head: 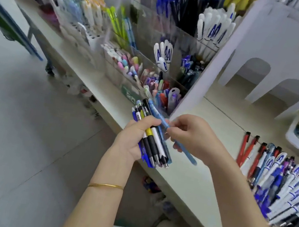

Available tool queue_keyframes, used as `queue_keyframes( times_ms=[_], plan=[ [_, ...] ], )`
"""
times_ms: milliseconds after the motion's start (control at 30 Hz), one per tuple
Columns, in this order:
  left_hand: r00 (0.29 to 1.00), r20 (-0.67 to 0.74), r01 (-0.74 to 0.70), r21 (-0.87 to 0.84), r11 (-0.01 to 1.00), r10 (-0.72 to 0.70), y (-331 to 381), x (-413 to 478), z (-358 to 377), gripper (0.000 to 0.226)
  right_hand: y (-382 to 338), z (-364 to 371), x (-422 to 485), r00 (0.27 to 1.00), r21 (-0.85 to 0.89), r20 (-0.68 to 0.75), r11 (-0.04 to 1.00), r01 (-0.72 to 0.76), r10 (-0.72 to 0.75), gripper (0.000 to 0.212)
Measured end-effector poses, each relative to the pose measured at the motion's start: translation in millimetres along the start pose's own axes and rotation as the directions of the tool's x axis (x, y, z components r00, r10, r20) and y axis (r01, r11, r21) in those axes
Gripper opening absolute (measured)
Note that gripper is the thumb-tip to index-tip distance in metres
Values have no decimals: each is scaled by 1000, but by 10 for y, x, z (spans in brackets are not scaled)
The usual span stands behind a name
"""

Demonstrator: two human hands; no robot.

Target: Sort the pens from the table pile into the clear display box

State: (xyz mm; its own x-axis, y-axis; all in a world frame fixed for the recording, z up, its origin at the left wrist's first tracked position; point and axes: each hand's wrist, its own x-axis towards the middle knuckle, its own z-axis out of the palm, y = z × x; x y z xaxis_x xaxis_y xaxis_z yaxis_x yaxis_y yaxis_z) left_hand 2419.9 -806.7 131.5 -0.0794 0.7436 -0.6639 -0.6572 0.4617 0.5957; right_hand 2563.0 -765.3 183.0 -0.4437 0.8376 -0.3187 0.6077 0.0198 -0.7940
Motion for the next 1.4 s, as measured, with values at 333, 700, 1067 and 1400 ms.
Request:
queue_keyframes(
  times_ms=[333, 700, 1067, 1400],
  plan=[
    [989, 143, 32, 2, 999, -32, 1176, -22, -1071, 35, -793, 973, 514, 931, 146, 47, 925, 352, -362, 39],
    [978, 181, 111, -34, 993, -103, 1989, 216, -1284, 22, -1260, 1292, 1120, 790, -76, -192, 811, 580, -582, 20],
    [968, 226, 86, 93, 992, -105, 2614, 747, -1000, 28, -1675, 889, 1913, 772, 507, -598, 644, 573, -216, 10],
    [905, 426, -110, 235, 966, -1, 2719, 944, -838, 14, -1646, 644, 2279, 576, 420, -817, 705, 571, 20, 17]
  ],
)
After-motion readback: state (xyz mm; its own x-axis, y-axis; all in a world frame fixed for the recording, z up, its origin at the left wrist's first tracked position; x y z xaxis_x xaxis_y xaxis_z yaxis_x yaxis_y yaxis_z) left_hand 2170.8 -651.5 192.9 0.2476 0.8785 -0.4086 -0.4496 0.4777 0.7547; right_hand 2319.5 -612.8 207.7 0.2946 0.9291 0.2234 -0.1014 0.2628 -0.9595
